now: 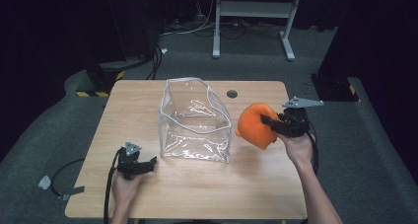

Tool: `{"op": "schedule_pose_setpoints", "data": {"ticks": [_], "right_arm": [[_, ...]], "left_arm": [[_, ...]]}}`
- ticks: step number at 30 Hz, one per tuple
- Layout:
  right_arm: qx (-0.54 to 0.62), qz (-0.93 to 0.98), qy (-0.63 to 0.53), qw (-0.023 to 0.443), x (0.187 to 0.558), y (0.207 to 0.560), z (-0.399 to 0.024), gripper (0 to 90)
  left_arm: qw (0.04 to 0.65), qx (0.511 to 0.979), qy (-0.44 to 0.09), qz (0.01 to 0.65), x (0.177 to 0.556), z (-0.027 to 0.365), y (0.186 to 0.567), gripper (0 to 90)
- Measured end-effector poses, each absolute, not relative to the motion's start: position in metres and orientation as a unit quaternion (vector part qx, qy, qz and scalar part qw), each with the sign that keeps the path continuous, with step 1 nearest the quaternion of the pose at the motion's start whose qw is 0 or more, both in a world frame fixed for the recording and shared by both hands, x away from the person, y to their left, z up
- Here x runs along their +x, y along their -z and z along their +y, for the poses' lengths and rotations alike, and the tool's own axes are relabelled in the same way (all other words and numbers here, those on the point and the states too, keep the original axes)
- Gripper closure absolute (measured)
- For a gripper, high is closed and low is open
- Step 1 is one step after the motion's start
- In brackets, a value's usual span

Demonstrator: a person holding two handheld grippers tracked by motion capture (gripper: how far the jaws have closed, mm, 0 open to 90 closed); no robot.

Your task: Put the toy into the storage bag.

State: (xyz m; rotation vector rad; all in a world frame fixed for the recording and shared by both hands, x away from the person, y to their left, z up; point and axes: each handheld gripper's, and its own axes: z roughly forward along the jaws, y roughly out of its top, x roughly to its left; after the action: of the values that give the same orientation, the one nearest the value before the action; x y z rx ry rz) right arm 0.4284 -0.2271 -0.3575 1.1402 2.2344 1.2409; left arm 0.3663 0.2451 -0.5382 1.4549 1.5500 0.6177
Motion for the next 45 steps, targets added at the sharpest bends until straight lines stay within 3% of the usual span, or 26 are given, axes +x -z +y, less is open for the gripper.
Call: {"op": "schedule_pose_setpoints", "data": {"ticks": [45], "right_arm": [[0.384, 0.780, -0.459, 0.183, 0.422, 0.308, -0.226, 66.9]], "left_arm": [[0.448, 0.587, -0.249, 0.626, 0.366, 0.245, 0.538, 14.7]]}}
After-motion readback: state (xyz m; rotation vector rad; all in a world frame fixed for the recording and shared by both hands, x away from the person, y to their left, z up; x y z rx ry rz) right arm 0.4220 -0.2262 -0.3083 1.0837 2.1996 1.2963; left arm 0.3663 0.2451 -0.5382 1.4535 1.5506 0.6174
